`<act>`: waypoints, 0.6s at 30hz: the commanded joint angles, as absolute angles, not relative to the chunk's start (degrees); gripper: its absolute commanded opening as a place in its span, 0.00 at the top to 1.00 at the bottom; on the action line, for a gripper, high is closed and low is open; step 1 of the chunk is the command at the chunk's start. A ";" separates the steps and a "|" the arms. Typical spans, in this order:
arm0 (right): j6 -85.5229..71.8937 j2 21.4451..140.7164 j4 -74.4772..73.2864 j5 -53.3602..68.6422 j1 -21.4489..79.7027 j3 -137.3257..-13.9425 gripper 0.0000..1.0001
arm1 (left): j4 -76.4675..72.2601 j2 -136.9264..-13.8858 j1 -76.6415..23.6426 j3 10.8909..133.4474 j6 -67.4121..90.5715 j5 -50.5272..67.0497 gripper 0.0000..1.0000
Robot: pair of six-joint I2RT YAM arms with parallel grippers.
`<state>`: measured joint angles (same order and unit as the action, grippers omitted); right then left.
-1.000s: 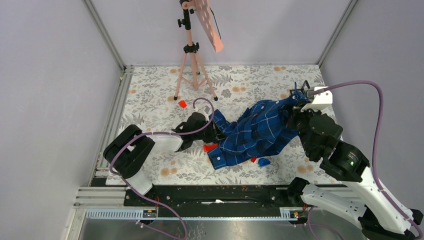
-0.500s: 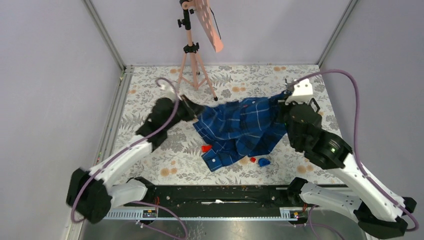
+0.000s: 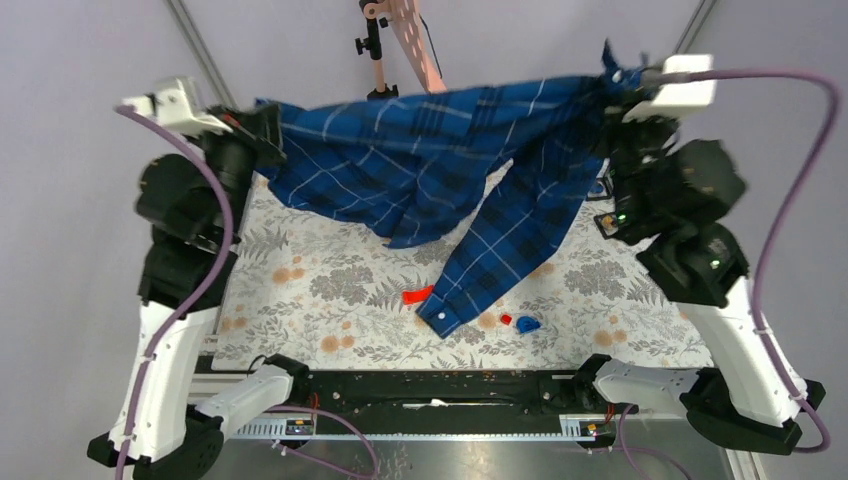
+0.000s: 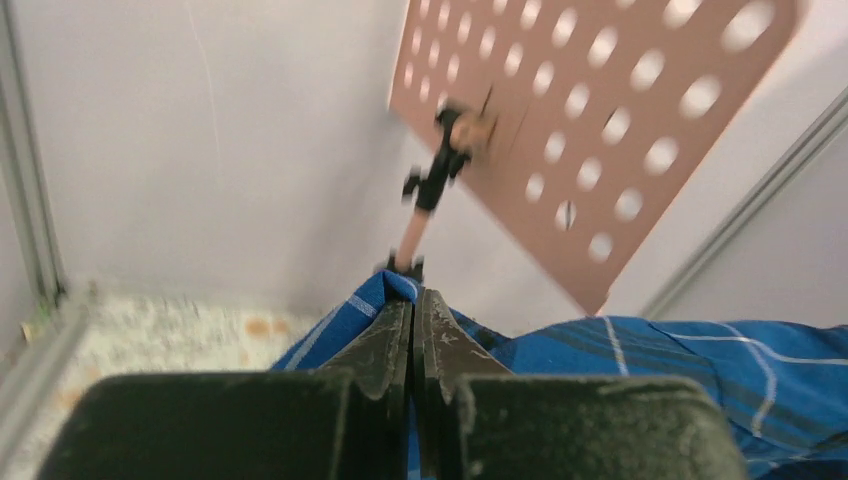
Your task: Pin the brooch onto the clothing
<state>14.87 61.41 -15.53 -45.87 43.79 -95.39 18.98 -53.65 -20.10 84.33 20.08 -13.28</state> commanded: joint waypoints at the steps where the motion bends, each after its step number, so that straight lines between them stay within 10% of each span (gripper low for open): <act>1: 21.82 64.73 -8.96 -41.26 43.15 -110.84 1.00 | 21.86 -58.46 -19.77 100.65 8.68 -15.58 1.00; 9: 20.80 69.39 -15.60 -34.10 43.14 -124.77 1.00 | 24.07 -64.23 -19.72 118.09 3.32 -13.23 1.00; 18: 19.22 67.38 -13.57 -36.26 43.14 -112.14 1.00 | 23.62 -60.97 -19.69 107.80 2.86 -13.54 1.00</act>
<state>19.25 68.58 -17.12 -33.82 43.75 -117.93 23.81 -61.93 -20.16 112.27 4.45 -11.86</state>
